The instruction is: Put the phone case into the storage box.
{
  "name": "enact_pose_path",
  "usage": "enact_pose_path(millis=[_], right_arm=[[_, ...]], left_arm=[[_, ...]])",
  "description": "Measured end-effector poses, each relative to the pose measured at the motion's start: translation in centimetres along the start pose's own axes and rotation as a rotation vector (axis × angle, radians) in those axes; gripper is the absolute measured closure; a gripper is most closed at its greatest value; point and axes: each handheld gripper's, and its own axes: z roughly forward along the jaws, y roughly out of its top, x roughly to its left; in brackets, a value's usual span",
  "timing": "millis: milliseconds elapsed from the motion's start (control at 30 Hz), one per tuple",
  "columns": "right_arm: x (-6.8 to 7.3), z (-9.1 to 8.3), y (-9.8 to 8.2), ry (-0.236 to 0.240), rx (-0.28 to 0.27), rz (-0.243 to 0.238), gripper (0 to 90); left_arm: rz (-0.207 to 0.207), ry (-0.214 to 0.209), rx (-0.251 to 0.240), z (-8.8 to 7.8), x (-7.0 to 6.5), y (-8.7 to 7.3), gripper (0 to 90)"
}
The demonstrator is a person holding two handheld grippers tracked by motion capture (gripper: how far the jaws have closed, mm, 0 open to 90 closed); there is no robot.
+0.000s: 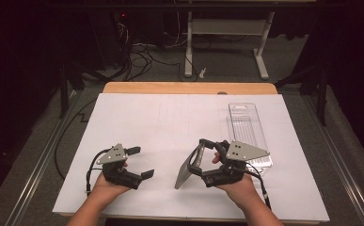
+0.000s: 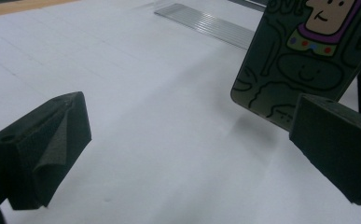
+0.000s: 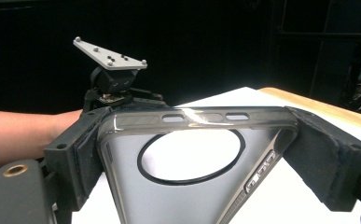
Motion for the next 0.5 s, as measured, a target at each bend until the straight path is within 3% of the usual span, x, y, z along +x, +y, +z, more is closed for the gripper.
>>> enact_pose_path(millis=[167,500], right_arm=[[-0.2,-0.5,0.2,-0.044,0.008,-0.015,13.0],[-0.4,-1.3,0.3,-0.098,0.012,-0.035,13.0]], left_arm=[[0.008,0.061,0.011,-0.3,0.2,0.0,0.1],[-0.009,0.117,0.028,-0.6,0.7,-0.1,0.1]])
